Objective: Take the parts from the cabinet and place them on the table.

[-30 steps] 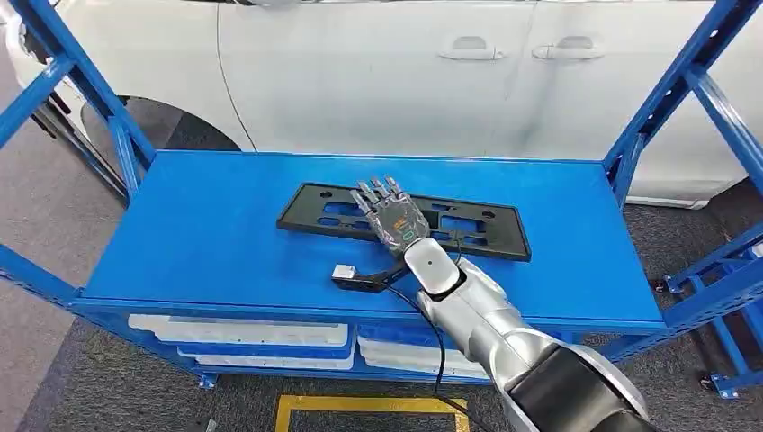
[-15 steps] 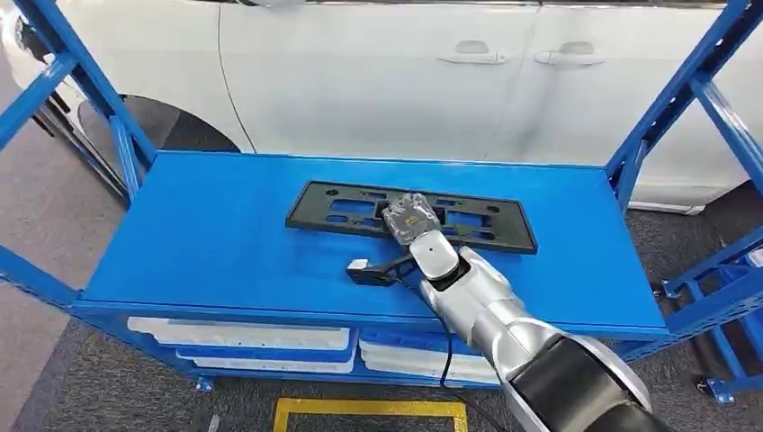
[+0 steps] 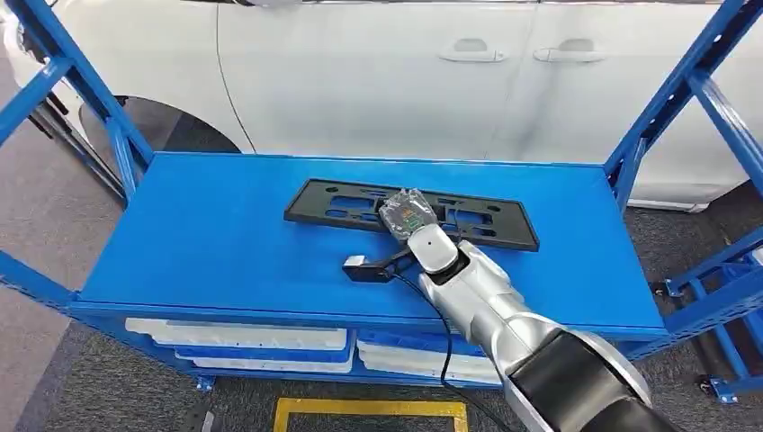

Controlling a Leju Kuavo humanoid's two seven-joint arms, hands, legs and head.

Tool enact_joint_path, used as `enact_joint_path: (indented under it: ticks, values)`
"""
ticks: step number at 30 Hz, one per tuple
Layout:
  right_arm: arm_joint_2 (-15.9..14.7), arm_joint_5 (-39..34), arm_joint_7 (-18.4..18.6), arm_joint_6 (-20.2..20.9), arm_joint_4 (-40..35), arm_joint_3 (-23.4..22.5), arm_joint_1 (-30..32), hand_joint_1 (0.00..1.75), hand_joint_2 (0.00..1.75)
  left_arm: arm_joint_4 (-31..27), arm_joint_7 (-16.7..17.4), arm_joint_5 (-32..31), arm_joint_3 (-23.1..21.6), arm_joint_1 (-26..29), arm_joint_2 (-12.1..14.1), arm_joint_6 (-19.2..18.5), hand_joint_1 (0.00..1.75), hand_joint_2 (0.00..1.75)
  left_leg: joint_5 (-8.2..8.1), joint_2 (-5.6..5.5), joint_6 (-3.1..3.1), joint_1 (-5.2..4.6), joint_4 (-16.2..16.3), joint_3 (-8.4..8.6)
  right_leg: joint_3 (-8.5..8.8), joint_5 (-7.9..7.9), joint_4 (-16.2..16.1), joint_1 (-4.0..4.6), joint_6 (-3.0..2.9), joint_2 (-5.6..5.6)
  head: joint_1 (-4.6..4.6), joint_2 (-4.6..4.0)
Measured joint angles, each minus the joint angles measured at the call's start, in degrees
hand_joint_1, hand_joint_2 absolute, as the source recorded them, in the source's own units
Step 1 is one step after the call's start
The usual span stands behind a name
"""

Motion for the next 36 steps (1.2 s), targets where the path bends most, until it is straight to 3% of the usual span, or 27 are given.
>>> enact_joint_path:
  ticks: [2, 3, 5, 6, 7, 8, 9, 11, 12, 13, 14, 16, 17, 18, 19, 21, 22, 23, 24, 26, 27, 28, 31, 32, 33, 34, 36]
  values:
    - [0.1, -1.3, -1.0, -1.6, -0.7, -0.6, 0.0, 1.75, 1.75, 0.0, -1.7, 0.0, -0.1, -0.1, 0.1, -0.4, 0.0, 0.0, -0.96, 0.14, -0.63, 0.18, 0.9, -0.27, 0.56, 0.49, -1.0, -0.44, -0.8, -0.06, 0.0, 0.0]
    - [0.1, -1.7, -1.4, -2.5, -1.0, -0.9, -0.1, 1.75, 1.75, 0.0, -2.3, 0.0, -0.1, -0.2, 0.1, -0.4, 0.0, 0.0, -2.76, 0.13, -0.8, 0.17, 3.6, -1.44, 0.62, 0.47, -1.0, -0.45, -1.18, -0.12, -0.02, 0.0]
    - [0.2, -2.3, -2.1, -3.5, -1.3, -1.4, -0.2, 1.75, 1.75, 0.0, -2.8, 0.0, -0.1, -0.2, 0.1, -0.4, 0.0, 0.0, -7.15, 0.13, -1.19, 0.26, 13.1, -5.79, 0.67, 0.36, -1.0, -0.24, -1.4, -0.11, -0.02, 0.0]
    - [0.2, -2.4, -2.2, -3.5, -1.3, -1.6, -0.1, 1.75, 1.75, 0.0, -2.8, 0.0, -0.1, -0.2, 0.1, -0.4, 0.0, 0.0, -8.37, 0.13, -1.3, 0.26, 17.1, -7.81, 0.67, 0.31, -1.0, -0.11, -1.47, -0.11, 0.0, 0.0]
    - [0.2, -2.4, -2.3, -3.5, -1.3, -1.7, 0.0, 1.75, 1.75, 0.0, -2.9, 0.0, -0.1, -0.1, 0.1, -0.5, 0.0, 0.0, -8.08, 0.13, -1.31, 0.26, 18.3, -8.57, 0.69, 0.28, -0.9, -0.07, -1.51, -0.1, 0.0, 0.0]
    - [0.2, -2.7, -2.5, -3.8, -1.4, -1.9, 0.1, 1.75, 1.75, 0.0, -3.1, 0.0, -0.1, -0.1, 0.1, -0.6, 0.0, 0.0, -6.61, 0.13, -1.25, 0.26, 16.9, -8.02, 0.72, 0.25, -0.9, -0.04, -1.51, -0.07, -0.02, 0.0]
    - [0.2, -3.6, -3.3, -4.8, -1.6, -2.1, 0.2, 1.75, 1.75, 0.0, -3.6, 0.2, -0.1, -0.1, 0.2, -0.9, 0.0, 0.0, -4.17, 0.13, -1.11, 0.26, 13.0, -6.23, 0.76, 0.19, -0.8, -0.02, -1.49, -0.02, 0.0, 0.0]
    - [0.2, -5.9, -5.6, -7.7, -2.9, -3.3, 0.2, 1.75, 1.75, 0.0, -4.0, 0.4, -0.1, -0.2, 0.3, -1.4, 0.0, 0.0, 0.82, 0.16, -0.46, 0.24, 2.1, -1.05, 0.83, -0.12, -0.5, -0.02, -1.21, 0.1, -0.02, 0.0]
    - [0.2, -7.7, -7.2, -9.5, -3.6, -3.9, 0.2, 1.75, 1.75, 0.0, -4.0, 0.4, -0.1, -0.3, 0.3, -1.5, 0.0, 0.0, -0.11, 0.14, -0.25, -0.22, 0.6, -0.09, 0.67, -0.2, -0.3, 0.43, -0.95, 0.17, 0.0, 0.0]
    - [0.2, -10.3, -9.5, -11.0, -4.7, -4.8, 0.4, 1.75, 1.75, 0.0, -3.9, 0.4, -0.2, -0.3, 0.4, -1.5, 0.0, 0.0, -0.07, 0.1, -0.01, -0.17, 0.4, -0.17, 0.48, -0.1, -0.3, 0.35, -0.72, 0.24, -0.02, 0.0]
    - [0.2, -15.4, -14.3, -12.4, -6.7, -6.1, 1.3, 1.75, 1.75, 0.0, -3.8, 0.5, -0.2, -0.2, 0.4, -1.6, 0.0, 0.0, -0.05, 0.04, 0.16, -0.23, 0.3, -0.23, 0.53, -0.07, -0.4, 0.3, -0.43, 0.23, 0.0, -0.02]
    - [0.0, -30.6, -28.1, -13.5, -14.5, -9.4, 5.2, 1.75, 1.75, 0.0, -3.8, 0.7, -0.2, 0.0, 0.5, -2.0, 0.0, 0.0, 0.2, 0.02, 0.84, 0.16, -0.2, 0.0, 0.75, -0.05, -0.7, 0.5, 0.21, 0.23, 0.0, 0.0]
    - [-0.2, -38.4, -34.0, -11.7, -18.9, -10.5, 7.8, 1.75, 1.75, 0.0, -3.6, 1.2, -0.2, -0.1, 0.5, -2.4, 0.0, 0.0, 0.43, 0.08, 1.16, 0.46, -0.5, 0.29, 0.64, -0.65, -0.2, 0.29, 0.58, 0.09, 0.0, 0.0]
    - [-0.7, -51.5, -41.1, -7.8, -27.2, -12.0, 11.8, 1.75, 1.75, 0.0, -3.1, 1.9, -0.2, -0.1, 0.5, -2.7, 0.0, 0.0, 0.43, -0.03, 1.6, 0.47, -0.6, 0.35, -0.25, -2.46, 2.1, 0.29, 0.82, 0.02, 0.0, 0.0]
    - [-1.1, -64.0, -45.3, -4.4, -34.9, -12.9, 15.6, 1.75, 1.75, 0.0, -2.8, 2.6, -0.1, -0.1, 0.7, -2.9, 0.0, 0.0, 0.34, -0.16, 1.84, 0.48, -0.6, 0.34, -2.05, -4.79, 6.1, 0.08, 1.03, 0.01, 0.0, 0.0]
    - [-1.7, -86.6, -46.5, -0.3, -48.5, -13.6, 21.5, 1.75, 1.75, 0.0, -2.7, 3.5, 0.1, 0.6, 1.0, -3.2, 0.0, 0.0, 0.15, -0.4, 1.96, 0.41, -0.6, 0.42, -6.6, -8.74, 15.5, -0.29, 1.43, -0.02, 0.0, 0.0]
    - [-2.0, -94.0, -46.7, 1.5, -53.1, -13.7, 23.6, 1.75, 1.75, 0.0, -2.7, 3.7, 0.1, 0.9, 1.2, -3.3, 0.0, 0.0, 0.07, -0.4, 1.92, 0.41, -0.6, 0.48, -7.93, -8.95, 17.8, -0.38, 1.55, -0.04, 0.0, -0.02]
    - [-2.4, -99.4, -46.8, 4.4, -58.5, -14.0, 26.0, 1.75, 1.75, 0.0, -2.7, 4.1, 0.3, 1.1, 1.4, -3.3, 0.0, 0.0, -0.05, -0.47, 1.87, 0.41, -0.5, 0.54, -7.71, -7.72, 17.0, -0.53, 1.6, -0.05, 0.0, 0.0]
    - [-3.0, -100.9, -46.9, 7.4, -62.3, -14.5, 27.9, 1.75, 1.75, 0.0, -2.7, 4.6, 0.5, 1.2, 1.4, -3.4, 0.0, 0.0, -0.2, -0.55, 1.76, 0.41, -0.5, 0.6, -6.48, -5.78, 14.1, -0.64, 1.53, -0.05, 0.0, 0.0]
    - [-3.4, -97.4, -46.9, 17.3, -71.6, -14.8, 31.4, 1.75, 1.75, 0.0, -3.1, 5.6, 1.2, 1.8, 1.6, -3.4, 0.0, 0.0, -0.77, -0.46, 1.15, 0.41, -0.1, 0.99, -0.95, -0.59, 2.8, -0.63, 1.13, -0.1, 0.0, 0.0]
    - [-3.5, -96.3, -46.9, 21.0, -74.9, -14.8, 32.9, 1.75, 1.75, 0.0, -3.4, 5.9, 1.4, 1.8, 1.7, -3.4, 0.0, 0.0, -1.12, -0.2, 0.8, 0.11, 0.1, 0.92, 0.55, -0.88, 0.1, -0.46, 0.97, -0.1, 0.0, 0.0]
    - [-3.5, -95.8, -46.9, 23.2, -77.9, -14.4, 34.5, 1.75, 1.75, 0.0, -3.7, 6.0, 1.6, 1.8, 1.8, -3.4, 0.0, 0.0, -1.36, -0.19, 0.55, -0.04, 0.3, 1.0, 0.5, -0.6, -0.1, -0.26, 0.66, -0.04, -0.02, 0.0]
    - [-3.7, -95.7, -46.9, 24.2, -84.1, -14.4, 37.5, 1.75, 1.75, 0.0, -3.8, 6.3, 2.3, 2.0, 2.1, -3.4, 0.0, 0.0, -1.46, -0.17, -0.4, 0.16, -0.2, 1.43, 0.67, -0.81, -0.1, 0.02, -0.4, -0.04, 0.0, 0.0]
    - [-3.7, -95.7, -46.9, 25.5, -85.6, -14.4, 38.1, 1.75, 1.75, 0.0, -3.8, 6.5, 2.4, 2.1, 2.3, -3.3, 0.0, 0.0, -1.87, -0.12, -0.73, 0.23, 0.1, 1.36, 1.02, -0.52, -0.7, -0.49, -0.89, -0.11, -0.02, 0.0]
    - [-3.7, -95.7, -46.9, 27.7, -87.1, -14.4, 38.7, 1.75, 1.75, 0.0, -3.6, 6.6, 2.5, 2.2, 2.4, -3.0, 0.0, 0.0, -3.04, 0.05, -0.92, 0.27, 1.5, 1.09, 1.31, -0.53, -0.9, -0.43, -1.06, -0.19, 0.0, 0.0]
    - [-3.7, -95.7, -46.9, 29.6, -88.2, -14.2, 39.2, 1.75, 1.75, 0.0, -3.5, 6.6, 2.6, 2.3, 2.4, -2.9, 0.0, 0.0, -5.17, 0.05, -1.06, 0.28, 4.8, -0.27, 1.39, -0.59, -0.9, -0.43, -1.44, -0.28, 0.0, -0.02]
    - [-3.6, -94.4, -46.9, 31.1, -89.4, -12.9, 40.3, 1.75, 1.75, 0.0, -3.1, 6.6, 2.8, 2.7, 2.7, -2.4, 0.0, 0.0, -9.74, 0.06, -1.36, 0.3, 14.6, -4.76, 1.41, -0.67, -0.8, -0.18, -1.67, -0.27, -0.02, 0.0]
